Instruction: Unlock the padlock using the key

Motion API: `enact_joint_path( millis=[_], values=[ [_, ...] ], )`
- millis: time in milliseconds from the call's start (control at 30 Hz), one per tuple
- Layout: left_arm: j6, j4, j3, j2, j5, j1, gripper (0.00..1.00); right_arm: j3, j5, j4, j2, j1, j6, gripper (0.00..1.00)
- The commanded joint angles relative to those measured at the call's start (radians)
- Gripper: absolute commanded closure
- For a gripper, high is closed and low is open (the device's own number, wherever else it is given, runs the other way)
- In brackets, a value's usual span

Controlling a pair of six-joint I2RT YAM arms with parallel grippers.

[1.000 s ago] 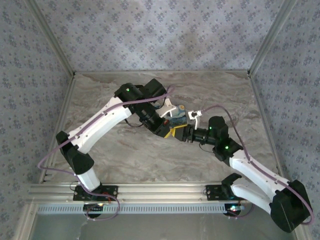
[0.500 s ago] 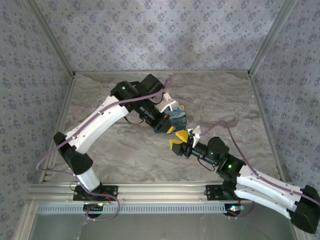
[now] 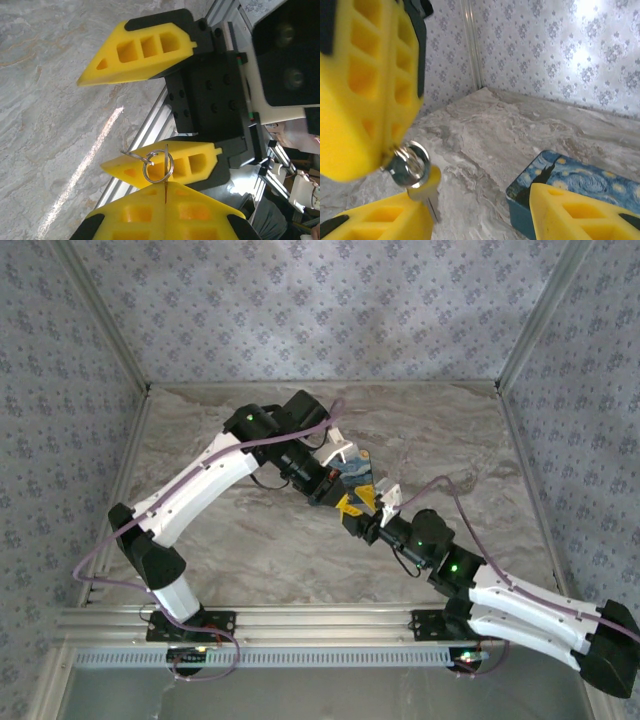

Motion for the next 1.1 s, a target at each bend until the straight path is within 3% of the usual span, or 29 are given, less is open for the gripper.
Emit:
enact_joint_path(
  millis=[0,100,300,500,567,700,833,867,967,1067],
  values=[
    [-0.003,0.017,-0.008,-0.043,0.034,-0.002,1.00,0.043,0.022,0.032,0.003,0.009,-0.033,0.47],
    [-0.005,0.025,-0.016,-0.046,0.038,-0.002,1.00,0.054,0.025,0.022,0.005,0.010,-0.040,0.55],
    [-0.004,0.026,-0.026,-0.055,0.034,-0.001,1.00,0.063,0.050,-0.017,-0.004,0.008,-0.046,0.88],
    [-0.006,0.028,-0.047,-0.068,0.026,0.003,1.00,0.037,0.145,-0.023,-0.076,0.004,-0.034,0.97],
    [-0.004,0.025,-0.050,-0.071,0.013,0.006,1.00,0.021,0.144,-0.035,-0.109,-0.005,-0.021,0.95],
    [0.000,0.008,-0.039,-0.069,-0.033,0.007,1.00,0.025,0.173,-0.166,-0.149,-0.018,0.051,0.68],
    [0.014,-0.029,-0.018,-0.051,-0.069,0.008,1.00,-0.014,0.174,-0.254,-0.228,-0.028,0.108,0.65],
    [0.019,-0.036,-0.016,-0.047,-0.078,0.005,1.00,-0.019,0.167,-0.285,-0.250,-0.033,0.136,0.59],
    [0.031,-0.059,-0.003,-0.031,-0.092,-0.003,1.00,-0.006,0.072,-0.358,-0.295,-0.062,0.192,0.48],
    [0.046,-0.078,0.013,-0.016,-0.094,-0.012,1.00,0.041,-0.102,-0.379,-0.285,-0.119,0.221,0.45]
  ],
)
